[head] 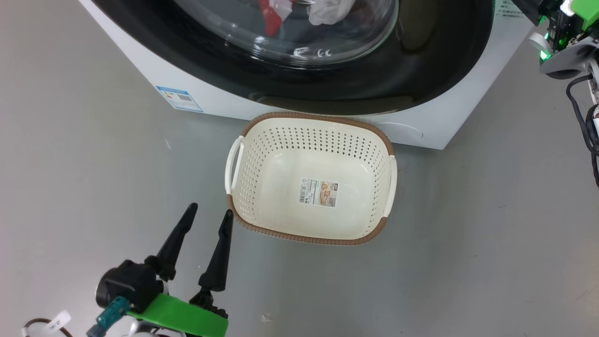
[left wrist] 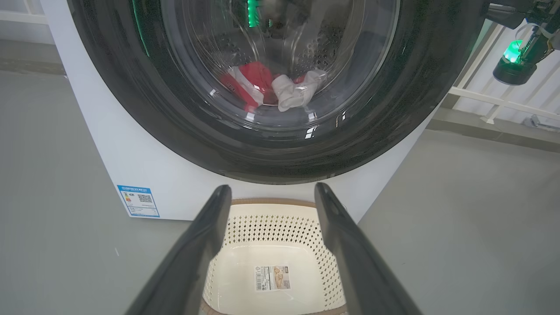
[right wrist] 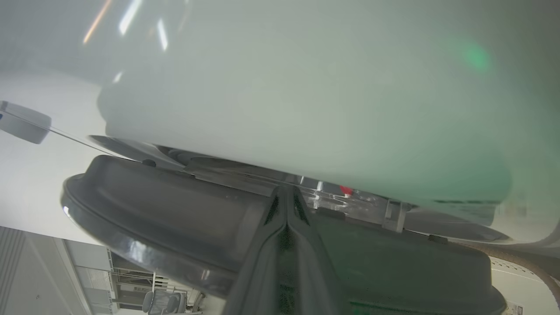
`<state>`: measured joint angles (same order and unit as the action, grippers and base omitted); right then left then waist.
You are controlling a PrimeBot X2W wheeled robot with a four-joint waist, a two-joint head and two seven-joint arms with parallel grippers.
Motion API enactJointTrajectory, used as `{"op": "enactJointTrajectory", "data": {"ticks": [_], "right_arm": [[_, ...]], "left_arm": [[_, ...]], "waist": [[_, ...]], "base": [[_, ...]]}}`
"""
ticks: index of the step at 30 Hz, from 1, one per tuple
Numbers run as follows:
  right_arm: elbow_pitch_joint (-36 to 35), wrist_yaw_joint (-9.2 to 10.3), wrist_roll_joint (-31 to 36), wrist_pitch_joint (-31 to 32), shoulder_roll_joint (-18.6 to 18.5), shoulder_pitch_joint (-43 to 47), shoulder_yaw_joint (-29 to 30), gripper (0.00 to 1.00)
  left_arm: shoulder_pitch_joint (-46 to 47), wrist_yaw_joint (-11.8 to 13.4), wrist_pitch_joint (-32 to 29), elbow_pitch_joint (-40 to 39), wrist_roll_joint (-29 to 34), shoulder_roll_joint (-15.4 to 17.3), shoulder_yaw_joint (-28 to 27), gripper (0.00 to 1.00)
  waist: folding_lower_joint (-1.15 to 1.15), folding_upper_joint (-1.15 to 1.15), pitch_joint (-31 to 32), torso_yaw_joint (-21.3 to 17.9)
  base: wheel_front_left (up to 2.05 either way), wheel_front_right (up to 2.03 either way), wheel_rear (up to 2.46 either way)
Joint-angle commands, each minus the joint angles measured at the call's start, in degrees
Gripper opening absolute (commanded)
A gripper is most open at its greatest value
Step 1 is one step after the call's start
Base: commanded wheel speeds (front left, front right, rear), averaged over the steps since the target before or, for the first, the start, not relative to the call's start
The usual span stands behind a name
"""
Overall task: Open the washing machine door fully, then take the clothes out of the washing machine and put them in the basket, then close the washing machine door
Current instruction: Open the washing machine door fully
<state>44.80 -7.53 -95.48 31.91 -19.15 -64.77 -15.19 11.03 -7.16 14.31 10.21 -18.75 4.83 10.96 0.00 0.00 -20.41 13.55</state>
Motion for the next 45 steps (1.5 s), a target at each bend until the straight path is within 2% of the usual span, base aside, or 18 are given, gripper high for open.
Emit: {"op": "enactJointTrajectory", "data": {"ticks": [1, 13, 23, 45], "right_arm": [[-1.1, 0.04, -0.2, 0.7, 0.8, -0.9, -0.5, 0.00], [-1.1, 0.04, -0.2, 6.4, 1.6, 0.7, -2.2, 0.00], [-4.6, 0.04, -0.3, 10.6, 2.5, 6.0, -3.7, 0.00], [-18.2, 0.04, 0.3, 16.5, 4.8, 21.3, -7.8, 0.00]], "left_arm": [[1.1, -0.3, 0.7, -1.0, -0.4, 1.2, -1.7, 1.00], [1.0, -0.3, 0.7, -0.9, -0.4, 0.6, -1.9, 1.00], [-0.6, -0.3, 0.7, -0.7, 0.1, 0.3, -1.5, 1.00], [-6.0, -0.3, 0.7, -0.9, 0.9, -0.5, -1.4, 1.00]], "waist": [[0.00, 0.00, 0.0, 0.1], [0.00, 0.00, 0.9, 0.0], [0.00, 0.00, 4.0, -0.4], [0.00, 0.00, 11.0, 0.9]], "base": [[0.00, 0.00, 0.00], [0.00, 0.00, 0.00], [0.00, 0.00, 0.00], [0.00, 0.00, 0.00]]}}
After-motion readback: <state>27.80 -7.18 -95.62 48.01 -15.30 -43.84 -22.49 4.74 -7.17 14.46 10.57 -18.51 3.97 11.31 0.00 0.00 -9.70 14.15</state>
